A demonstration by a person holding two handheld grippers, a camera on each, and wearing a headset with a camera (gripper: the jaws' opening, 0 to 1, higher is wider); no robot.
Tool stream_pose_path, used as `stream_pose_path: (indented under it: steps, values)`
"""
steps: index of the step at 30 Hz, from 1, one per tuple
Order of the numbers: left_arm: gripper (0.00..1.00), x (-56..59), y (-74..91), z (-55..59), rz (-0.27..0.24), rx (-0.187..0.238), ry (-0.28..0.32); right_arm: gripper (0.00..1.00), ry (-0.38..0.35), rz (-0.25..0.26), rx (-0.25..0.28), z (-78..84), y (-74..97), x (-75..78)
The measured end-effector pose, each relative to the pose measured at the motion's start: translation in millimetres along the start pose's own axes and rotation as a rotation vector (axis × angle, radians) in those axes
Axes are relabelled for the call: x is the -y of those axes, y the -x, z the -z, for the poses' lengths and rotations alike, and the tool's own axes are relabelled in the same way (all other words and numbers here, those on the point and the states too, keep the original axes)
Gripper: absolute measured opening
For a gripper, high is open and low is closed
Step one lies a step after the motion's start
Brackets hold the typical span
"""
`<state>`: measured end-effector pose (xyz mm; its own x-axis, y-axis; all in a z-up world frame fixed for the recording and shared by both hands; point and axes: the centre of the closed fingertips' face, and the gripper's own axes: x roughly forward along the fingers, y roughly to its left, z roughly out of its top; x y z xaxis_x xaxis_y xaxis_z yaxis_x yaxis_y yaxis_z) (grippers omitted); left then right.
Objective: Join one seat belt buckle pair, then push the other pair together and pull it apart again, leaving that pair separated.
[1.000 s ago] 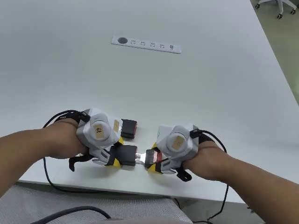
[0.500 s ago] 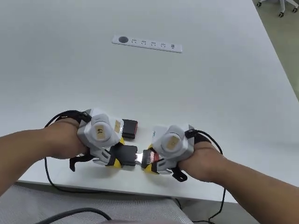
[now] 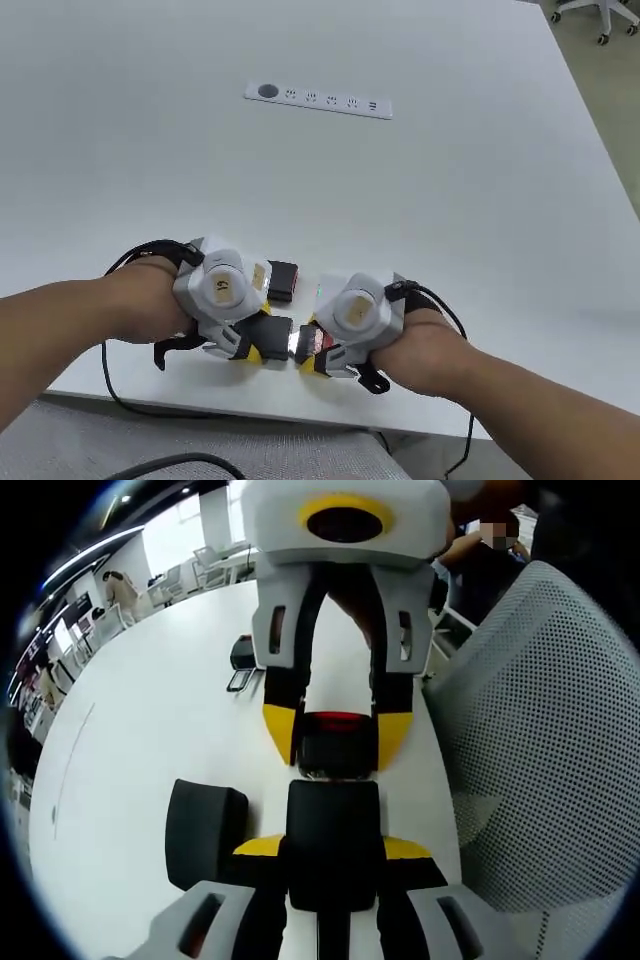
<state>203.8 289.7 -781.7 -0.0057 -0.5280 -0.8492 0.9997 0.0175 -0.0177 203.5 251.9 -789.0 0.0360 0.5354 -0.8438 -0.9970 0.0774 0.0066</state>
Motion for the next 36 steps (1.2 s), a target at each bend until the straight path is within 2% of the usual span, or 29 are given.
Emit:
stream_pose_path:
  steps: [5,16,36]
  values:
    - [0.35,0.2,0.4,-1.6,-0.002,0.005,0.003,0.31,0.002,0.0,-0.003,-0.8,-1.6,1.1]
    - [0.34,-0.9,0.9,0.2,-0.015,0.055,0.016,0.31,0.008,0.012,0.002,-2.4,2.3,1.6]
    - [0.34,-0.6,1.0,1.2,-0.018,0.059,0.024,0.32,-0.006,0.017,0.037,-5.3,3.1,-1.6]
